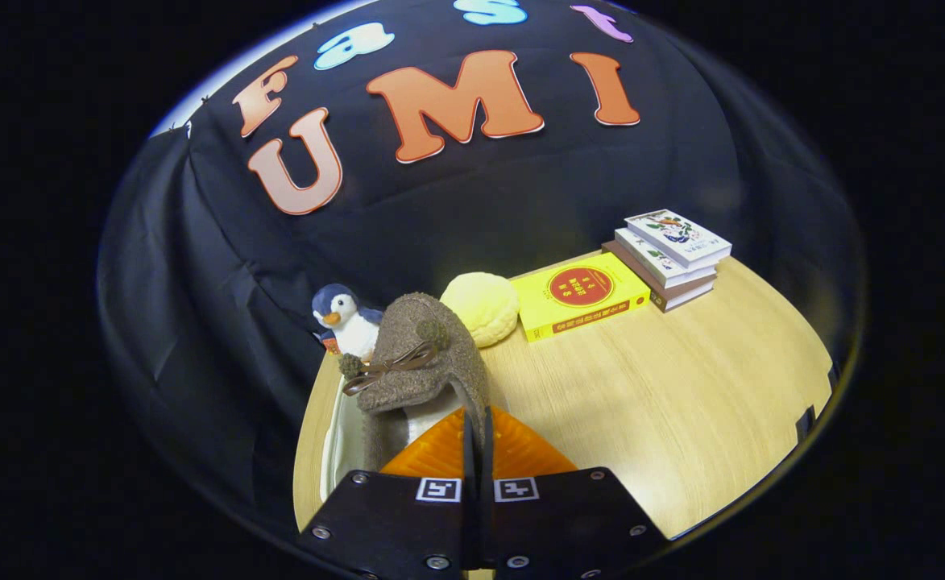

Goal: Open the storage box then place both shoes into the box .Put the left shoe in first, then the right shoe, with the right side of both shoes facing outward in a uniform manner.

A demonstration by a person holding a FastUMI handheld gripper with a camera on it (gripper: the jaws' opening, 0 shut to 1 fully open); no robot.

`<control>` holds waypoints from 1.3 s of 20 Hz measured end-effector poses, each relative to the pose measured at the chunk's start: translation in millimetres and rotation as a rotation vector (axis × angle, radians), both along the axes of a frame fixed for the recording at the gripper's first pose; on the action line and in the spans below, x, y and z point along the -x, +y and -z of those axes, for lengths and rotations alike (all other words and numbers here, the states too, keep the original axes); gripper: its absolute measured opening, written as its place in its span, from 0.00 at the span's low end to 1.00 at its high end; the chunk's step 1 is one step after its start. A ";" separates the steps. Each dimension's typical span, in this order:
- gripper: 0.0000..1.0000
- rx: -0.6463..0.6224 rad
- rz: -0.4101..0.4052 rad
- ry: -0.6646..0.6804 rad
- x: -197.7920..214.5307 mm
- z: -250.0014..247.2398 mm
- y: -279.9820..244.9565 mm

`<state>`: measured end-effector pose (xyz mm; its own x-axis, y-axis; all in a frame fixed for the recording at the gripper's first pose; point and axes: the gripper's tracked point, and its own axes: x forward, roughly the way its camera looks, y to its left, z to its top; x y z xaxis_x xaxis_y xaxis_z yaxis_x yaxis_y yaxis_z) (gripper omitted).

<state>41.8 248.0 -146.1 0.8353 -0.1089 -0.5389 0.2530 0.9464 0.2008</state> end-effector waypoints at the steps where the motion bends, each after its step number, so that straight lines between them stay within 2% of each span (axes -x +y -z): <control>1: 0.01 -0.009 0.000 0.010 0.6 6.1 2.6; 10: 0.03 -0.014 0.007 0.101 12.0 52.7 9.6; 11: 0.03 -0.012 0.004 0.095 11.8 50.6 10.7; 14: 0.13 -0.025 -0.013 0.044 9.1 30.6 14.8; 15: 0.13 -0.008 -0.011 0.029 8.7 23.0 10.1; 17: 0.19 0.023 -0.012 0.004 8.5 7.9 2.5; 18: 0.25 0.035 -0.014 -0.005 9.1 1.0 0.1; 19: 0.27 0.046 -0.020 -0.019 8.3 -8.4 -1.6; 21: 0.39 0.080 -0.029 -0.054 8.6 -28.6 -4.7; 22: 0.50 0.103 -0.034 -0.074 6.0 -39.7 -8.0; 23: 0.55 0.133 -0.035 -0.089 6.7 -51.3 -10.2; 24: 0.72 0.162 -0.033 -0.109 11.5 -61.3 -11.6; 26: 0.93 0.221 -0.022 -0.167 12.8 -89.3 -17.8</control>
